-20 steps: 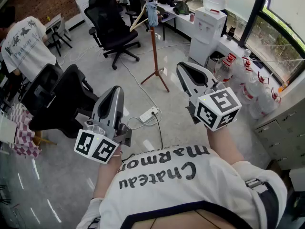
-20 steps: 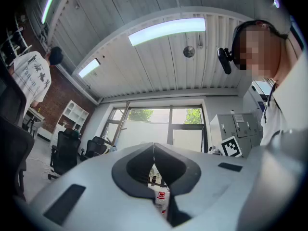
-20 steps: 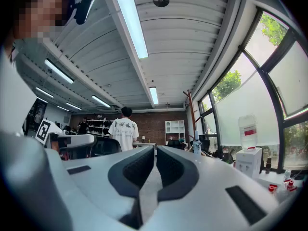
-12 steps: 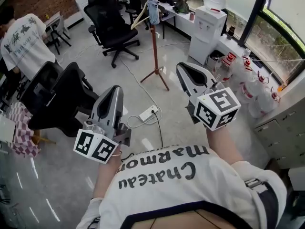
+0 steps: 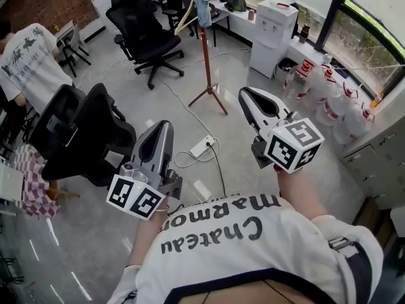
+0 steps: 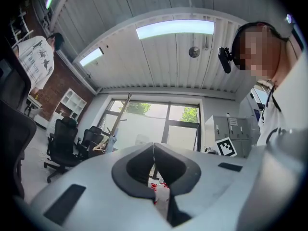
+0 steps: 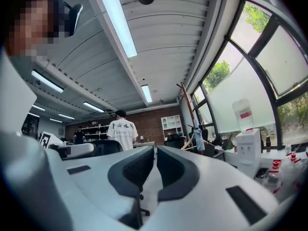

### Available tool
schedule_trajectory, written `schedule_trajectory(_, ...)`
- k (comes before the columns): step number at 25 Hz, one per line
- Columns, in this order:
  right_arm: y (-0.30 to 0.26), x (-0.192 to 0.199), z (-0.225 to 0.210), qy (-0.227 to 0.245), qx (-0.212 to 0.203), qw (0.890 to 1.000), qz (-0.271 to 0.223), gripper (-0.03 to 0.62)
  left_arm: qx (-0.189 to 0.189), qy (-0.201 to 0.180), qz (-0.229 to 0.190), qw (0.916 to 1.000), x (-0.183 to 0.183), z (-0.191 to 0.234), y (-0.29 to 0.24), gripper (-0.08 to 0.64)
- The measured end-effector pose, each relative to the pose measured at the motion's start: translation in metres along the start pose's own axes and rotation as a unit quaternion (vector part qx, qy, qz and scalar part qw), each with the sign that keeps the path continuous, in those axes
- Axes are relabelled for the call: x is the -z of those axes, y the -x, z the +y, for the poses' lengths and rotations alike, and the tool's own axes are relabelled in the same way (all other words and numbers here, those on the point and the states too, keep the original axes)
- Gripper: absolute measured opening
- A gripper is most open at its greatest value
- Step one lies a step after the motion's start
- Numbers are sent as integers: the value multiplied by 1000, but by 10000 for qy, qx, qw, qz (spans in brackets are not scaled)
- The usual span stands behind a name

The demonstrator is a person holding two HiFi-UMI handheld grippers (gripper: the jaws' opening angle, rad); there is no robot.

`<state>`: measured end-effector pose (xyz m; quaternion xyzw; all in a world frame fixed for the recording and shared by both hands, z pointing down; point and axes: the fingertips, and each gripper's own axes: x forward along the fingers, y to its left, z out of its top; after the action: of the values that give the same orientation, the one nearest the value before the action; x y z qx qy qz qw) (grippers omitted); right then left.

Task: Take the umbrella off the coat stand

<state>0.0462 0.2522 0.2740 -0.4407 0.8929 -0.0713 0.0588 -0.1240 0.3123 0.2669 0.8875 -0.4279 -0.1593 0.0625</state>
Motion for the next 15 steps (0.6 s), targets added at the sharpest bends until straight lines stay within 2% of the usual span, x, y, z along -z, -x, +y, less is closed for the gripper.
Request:
schedule_trajectory(4, 5, 17, 4, 259, 240, 9993, 157, 40, 73, 131, 166, 9997, 16, 2, 3, 23)
schedule_trajectory(7, 3, 24, 2, 169, 300, 9989, 306, 40, 16, 221, 249, 9994, 22, 6, 6, 23)
schedule_trajectory(10, -10, 29, 1, 32, 273, 9989, 373, 40, -47, 283, 323, 9991, 28, 15, 6, 25)
schedule_trajectory(15, -49, 42, -16, -24, 52, 9984, 554, 40, -425, 293, 228, 9984, 31, 46, -8, 25)
